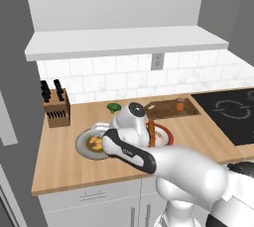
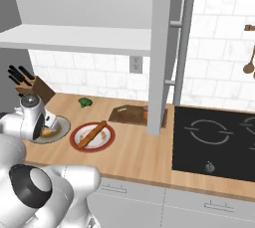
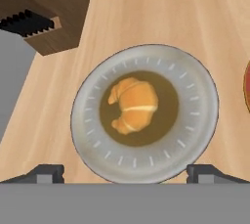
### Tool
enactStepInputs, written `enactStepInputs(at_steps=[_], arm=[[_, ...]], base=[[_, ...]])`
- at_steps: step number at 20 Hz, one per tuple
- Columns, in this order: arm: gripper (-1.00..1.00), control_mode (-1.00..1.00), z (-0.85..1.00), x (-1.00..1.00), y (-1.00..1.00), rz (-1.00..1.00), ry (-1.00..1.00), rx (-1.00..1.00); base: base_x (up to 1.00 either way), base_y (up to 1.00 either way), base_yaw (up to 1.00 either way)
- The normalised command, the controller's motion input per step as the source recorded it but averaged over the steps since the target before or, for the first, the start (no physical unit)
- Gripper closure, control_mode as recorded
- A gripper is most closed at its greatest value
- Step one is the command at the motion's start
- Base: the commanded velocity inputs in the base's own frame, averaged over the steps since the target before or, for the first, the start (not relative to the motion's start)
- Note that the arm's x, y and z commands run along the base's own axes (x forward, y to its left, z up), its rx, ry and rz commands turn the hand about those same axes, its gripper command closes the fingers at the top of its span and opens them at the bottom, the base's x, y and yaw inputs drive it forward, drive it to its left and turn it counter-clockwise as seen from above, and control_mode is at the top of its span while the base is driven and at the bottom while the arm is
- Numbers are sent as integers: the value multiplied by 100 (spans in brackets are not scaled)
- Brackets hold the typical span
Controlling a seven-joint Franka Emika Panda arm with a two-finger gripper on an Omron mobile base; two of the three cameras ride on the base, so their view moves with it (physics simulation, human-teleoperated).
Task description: From the different types of pastries on the counter, select a croissant and place it on the cutting board. Then retrieve a jar of jam from the cabinet and place it alongside the croissant on the cutting board.
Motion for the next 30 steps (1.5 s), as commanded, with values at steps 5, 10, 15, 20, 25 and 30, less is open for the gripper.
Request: enactStepInputs(at_steps=[5,10,15,20,25,30], arm=[[-100,-100,-2,5,0,0,-1,0],[-100,-100,3,22,0,1,-10,-2],[-100,-100,-8,1,4,0,-1,-2],[-100,-100,-23,11,0,1,0,-4],[-100,-100,-13,3,0,0,0,-1],[-100,-100,-5,1,0,0,0,-1]], base=[[0,0,0],[0,0,0],[0,0,0],[0,0,0],[0,0,0],[0,0,0]])
